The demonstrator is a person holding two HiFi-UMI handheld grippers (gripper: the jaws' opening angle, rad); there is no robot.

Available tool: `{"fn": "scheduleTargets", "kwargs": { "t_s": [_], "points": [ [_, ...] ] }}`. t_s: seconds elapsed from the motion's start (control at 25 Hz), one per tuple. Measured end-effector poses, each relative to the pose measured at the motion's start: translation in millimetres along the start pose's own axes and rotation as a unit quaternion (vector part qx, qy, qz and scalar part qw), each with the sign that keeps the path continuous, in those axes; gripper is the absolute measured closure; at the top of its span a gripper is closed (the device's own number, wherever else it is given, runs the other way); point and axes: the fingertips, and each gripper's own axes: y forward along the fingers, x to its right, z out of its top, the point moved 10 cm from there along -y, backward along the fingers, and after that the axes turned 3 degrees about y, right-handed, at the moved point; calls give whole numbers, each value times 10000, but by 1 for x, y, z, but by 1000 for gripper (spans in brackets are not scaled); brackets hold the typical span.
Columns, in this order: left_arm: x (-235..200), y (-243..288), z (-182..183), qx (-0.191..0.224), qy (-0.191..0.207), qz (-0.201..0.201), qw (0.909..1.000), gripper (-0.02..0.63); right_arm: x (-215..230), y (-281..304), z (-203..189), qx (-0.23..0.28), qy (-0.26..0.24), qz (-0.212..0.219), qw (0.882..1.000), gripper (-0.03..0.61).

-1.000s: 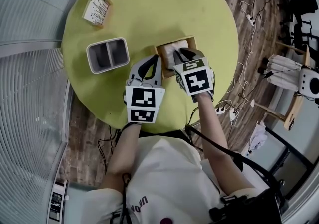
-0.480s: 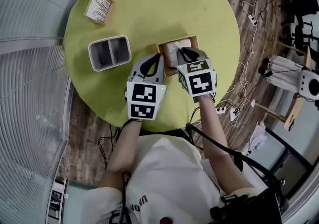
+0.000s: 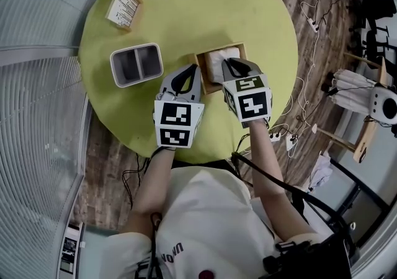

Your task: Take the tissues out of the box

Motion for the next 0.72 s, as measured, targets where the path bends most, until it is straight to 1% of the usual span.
{"fn": "scheduleTargets", "kwargs": {
  "t_s": [0.2,0.36,0.52,0.72],
  "points": [
    [0,-2,2,45,-4,17,10000,604,1,-4,2,73,-9,-22,10000,532],
    [0,-4,3,85,75,122,9999,604,1,-8,3,116,-20,-49,9999,532],
    [-1,-6,4,122,-52,86,9999,604,1,-10,3,172,-13,-77,9998,532],
    [0,-10,5,168,-13,142,9998,604,0,-15,5,245,-33,-107,9996,532]
  ]
}}
